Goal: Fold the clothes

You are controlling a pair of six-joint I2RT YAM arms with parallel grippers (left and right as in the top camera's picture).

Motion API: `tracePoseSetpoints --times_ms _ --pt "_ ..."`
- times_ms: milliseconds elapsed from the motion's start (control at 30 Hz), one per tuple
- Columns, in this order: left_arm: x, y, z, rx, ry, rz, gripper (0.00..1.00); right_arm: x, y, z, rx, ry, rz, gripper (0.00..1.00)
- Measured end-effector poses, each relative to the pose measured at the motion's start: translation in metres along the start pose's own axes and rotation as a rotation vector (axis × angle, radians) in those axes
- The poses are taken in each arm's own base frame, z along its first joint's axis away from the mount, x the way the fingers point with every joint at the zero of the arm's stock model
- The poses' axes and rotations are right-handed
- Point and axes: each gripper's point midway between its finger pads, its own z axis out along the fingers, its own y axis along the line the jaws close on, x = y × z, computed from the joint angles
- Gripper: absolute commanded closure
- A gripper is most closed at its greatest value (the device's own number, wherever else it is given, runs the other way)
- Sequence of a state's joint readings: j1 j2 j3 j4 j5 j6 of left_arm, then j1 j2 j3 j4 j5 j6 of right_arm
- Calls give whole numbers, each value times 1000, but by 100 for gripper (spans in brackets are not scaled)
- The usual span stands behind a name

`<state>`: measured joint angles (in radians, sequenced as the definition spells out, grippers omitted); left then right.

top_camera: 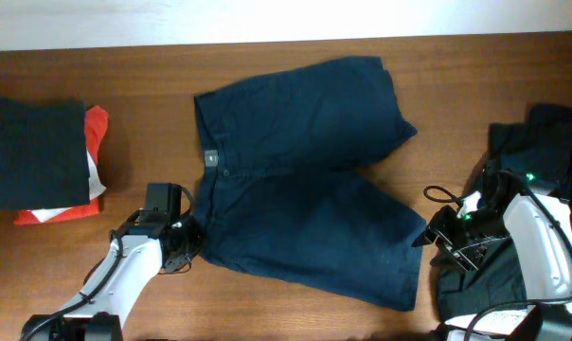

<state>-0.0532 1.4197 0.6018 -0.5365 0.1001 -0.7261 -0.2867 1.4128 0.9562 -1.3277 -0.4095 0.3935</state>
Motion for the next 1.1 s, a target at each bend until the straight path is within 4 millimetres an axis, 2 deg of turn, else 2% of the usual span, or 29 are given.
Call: tracePoseSetpoints --times_ms 133,233,267,333,433,667,833,1000,1100 --pt "1 -3 -3 9 14 7 94 23 11 15 60 60 -66 51" --pt "-1 -6 -7 23 2 14 94 47 12 46 115 115 -81 54" --pt "-2 -7 -8 26 0 18 94 47 12 56 110 107 -70 54" --pt "-3 -8 -9 29 -4 28 94 51 -2 79 135 110 3 55" --pt "-3 -8 -9 30 -4 28 94 53 -19 95 166 100 123 55" --pt "-3 -9 -9 33 -4 29 94 67 -53 118 229 122 238 55" --pt "-3 -9 -9 33 -4 29 94 55 -40 121 165 76 222 55" --pt "-2 -8 -9 30 0 44 94 53 -38 122 154 70 239 55" --pt "4 -1 -10 -4 23 65 94 45 -37 119 118 59 295 55"
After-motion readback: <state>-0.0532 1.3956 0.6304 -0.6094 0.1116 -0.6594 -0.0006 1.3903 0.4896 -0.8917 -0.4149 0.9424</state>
